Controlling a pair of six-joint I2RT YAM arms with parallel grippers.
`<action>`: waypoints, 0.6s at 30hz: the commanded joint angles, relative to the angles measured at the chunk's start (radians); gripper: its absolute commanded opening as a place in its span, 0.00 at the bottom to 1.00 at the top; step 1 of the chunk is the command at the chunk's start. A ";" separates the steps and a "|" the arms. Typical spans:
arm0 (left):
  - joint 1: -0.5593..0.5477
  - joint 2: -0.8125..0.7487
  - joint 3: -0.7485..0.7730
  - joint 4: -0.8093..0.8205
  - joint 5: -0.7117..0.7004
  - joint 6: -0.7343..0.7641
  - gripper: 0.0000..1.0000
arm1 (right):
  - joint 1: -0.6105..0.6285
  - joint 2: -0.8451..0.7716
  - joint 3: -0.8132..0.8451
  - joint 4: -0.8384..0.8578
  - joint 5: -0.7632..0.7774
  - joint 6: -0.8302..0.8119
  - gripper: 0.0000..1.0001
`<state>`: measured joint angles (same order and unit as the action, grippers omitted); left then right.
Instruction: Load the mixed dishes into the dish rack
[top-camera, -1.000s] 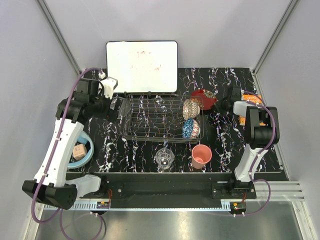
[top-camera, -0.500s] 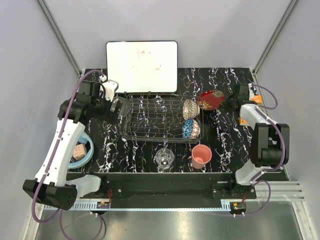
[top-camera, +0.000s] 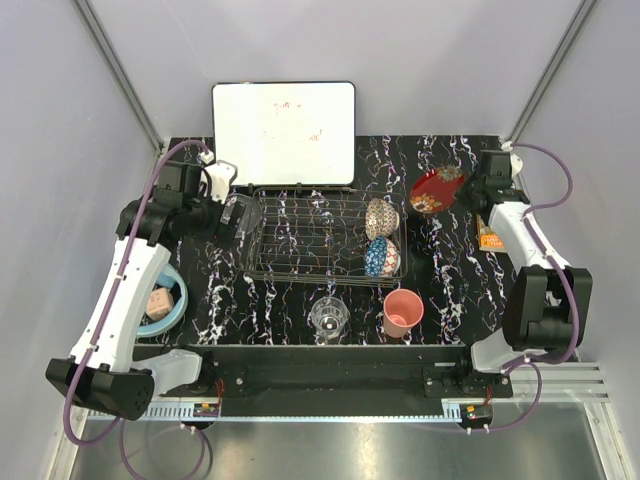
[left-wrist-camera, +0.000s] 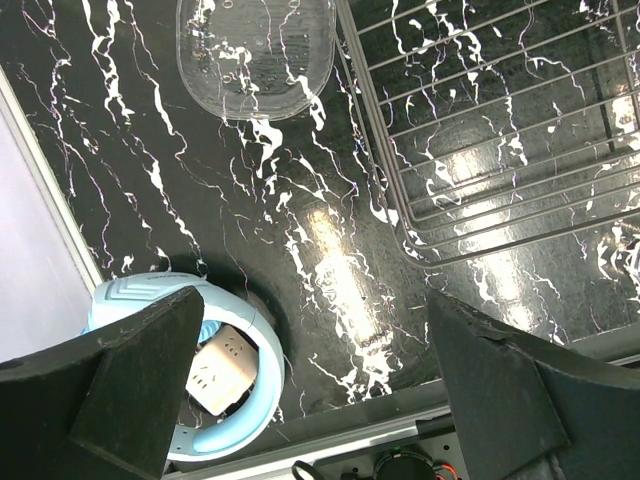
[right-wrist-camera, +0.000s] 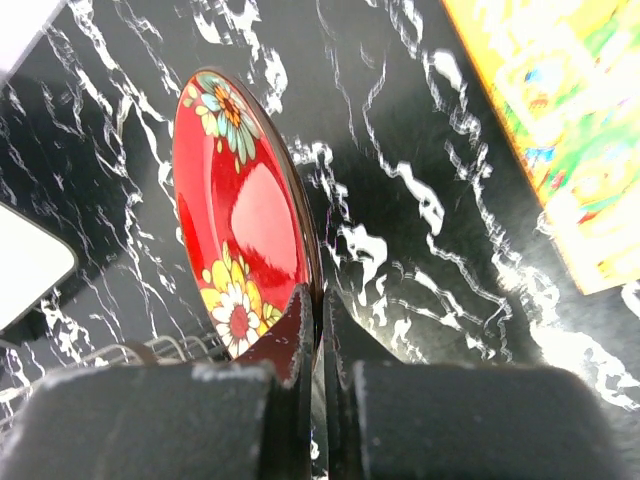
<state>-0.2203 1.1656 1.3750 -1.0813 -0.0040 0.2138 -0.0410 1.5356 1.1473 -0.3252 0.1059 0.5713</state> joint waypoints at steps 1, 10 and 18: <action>0.006 -0.026 -0.010 0.035 -0.021 0.018 0.97 | 0.007 -0.107 0.146 0.045 0.074 -0.071 0.00; 0.006 -0.034 -0.021 0.035 -0.033 0.025 0.97 | 0.136 -0.193 0.261 0.103 0.152 -0.304 0.00; 0.006 -0.043 -0.042 0.054 -0.030 0.029 0.95 | 0.406 -0.250 0.253 0.236 0.247 -0.648 0.00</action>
<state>-0.2203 1.1503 1.3399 -1.0740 -0.0132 0.2295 0.2878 1.3441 1.3499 -0.2466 0.2962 0.1257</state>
